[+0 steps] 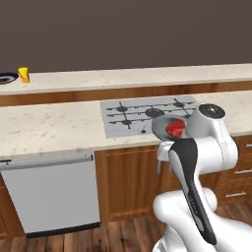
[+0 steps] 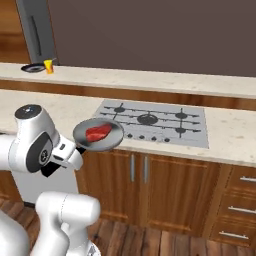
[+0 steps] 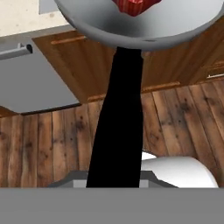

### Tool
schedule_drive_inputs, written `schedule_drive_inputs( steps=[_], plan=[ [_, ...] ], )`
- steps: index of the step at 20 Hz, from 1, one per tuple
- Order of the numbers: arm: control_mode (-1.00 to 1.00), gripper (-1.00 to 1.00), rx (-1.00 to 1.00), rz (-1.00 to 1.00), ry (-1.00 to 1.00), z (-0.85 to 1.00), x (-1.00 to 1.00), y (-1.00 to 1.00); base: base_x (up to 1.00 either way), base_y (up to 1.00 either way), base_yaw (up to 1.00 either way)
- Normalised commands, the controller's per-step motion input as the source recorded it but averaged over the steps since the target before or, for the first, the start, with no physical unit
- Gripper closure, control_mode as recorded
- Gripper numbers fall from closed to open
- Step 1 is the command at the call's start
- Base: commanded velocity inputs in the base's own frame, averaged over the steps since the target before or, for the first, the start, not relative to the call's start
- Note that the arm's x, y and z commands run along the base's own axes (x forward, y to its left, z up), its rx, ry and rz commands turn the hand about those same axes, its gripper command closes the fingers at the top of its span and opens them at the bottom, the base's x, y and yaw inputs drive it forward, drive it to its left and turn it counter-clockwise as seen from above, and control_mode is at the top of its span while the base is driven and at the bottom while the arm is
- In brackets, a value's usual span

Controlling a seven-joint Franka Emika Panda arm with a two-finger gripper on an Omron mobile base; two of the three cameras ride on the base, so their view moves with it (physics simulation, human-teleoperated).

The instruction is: Pick up the pan with the steak in it and place it on the dining table. Then place the steak on the plate.

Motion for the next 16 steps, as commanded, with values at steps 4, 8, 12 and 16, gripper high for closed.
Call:
schedule_drive_inputs(
  steps=[4, 8, 12, 16],
  plan=[
    [1.00, 1.00, 0.00, 0.00, 0.00, 0.00, 0.00, 0.00, -0.28, 1.00, 0.03],
    [1.00, 1.00, 0.00, 0.00, 0.00, 0.00, 0.00, 0.00, -0.20, 0.98, 0.00],
    [1.00, 1.00, 0.00, 0.00, 0.00, 0.00, 0.00, 0.00, -0.17, 0.88, 0.00],
    [1.00, 1.00, 0.00, 0.00, 0.00, 0.00, 0.00, 0.00, -0.14, 1.00, 0.00]
  ],
)
